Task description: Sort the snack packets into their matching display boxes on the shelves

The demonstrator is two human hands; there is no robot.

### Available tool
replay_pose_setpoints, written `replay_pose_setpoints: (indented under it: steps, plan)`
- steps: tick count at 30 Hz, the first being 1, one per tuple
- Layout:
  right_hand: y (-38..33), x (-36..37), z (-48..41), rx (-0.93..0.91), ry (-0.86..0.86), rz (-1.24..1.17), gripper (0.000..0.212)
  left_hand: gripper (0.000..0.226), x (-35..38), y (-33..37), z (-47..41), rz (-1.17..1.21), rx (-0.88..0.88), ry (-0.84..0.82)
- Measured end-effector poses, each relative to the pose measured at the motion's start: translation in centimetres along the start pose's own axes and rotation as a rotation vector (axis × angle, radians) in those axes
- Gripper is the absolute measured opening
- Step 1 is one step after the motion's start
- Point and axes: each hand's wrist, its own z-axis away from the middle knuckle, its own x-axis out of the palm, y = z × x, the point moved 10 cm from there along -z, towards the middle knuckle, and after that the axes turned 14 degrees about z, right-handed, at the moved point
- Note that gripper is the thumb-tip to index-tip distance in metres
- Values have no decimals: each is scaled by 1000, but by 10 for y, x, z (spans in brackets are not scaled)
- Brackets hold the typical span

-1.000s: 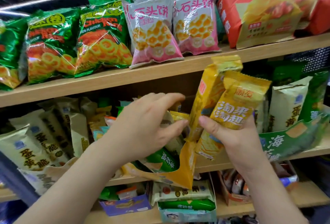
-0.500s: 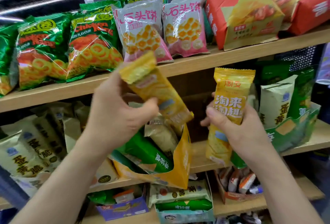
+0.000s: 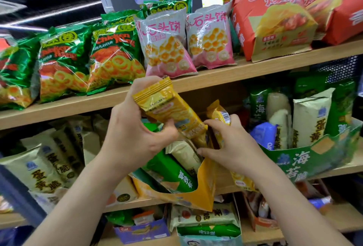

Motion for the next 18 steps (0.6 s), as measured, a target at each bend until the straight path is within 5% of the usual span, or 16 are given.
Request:
replay_pose_setpoints:
  steps: [9, 13, 18]
  plan:
    - [21, 1, -13, 302, 143, 55, 37, 55, 12, -14, -5, 16, -44, -123]
    - [23, 13, -13, 300, 122, -45, 19, 52, 28, -26, -6, 51, -121, -234]
    - [31, 11, -1, 192, 61, -274, 43, 43, 38, -46, -5, 57, -245, -284]
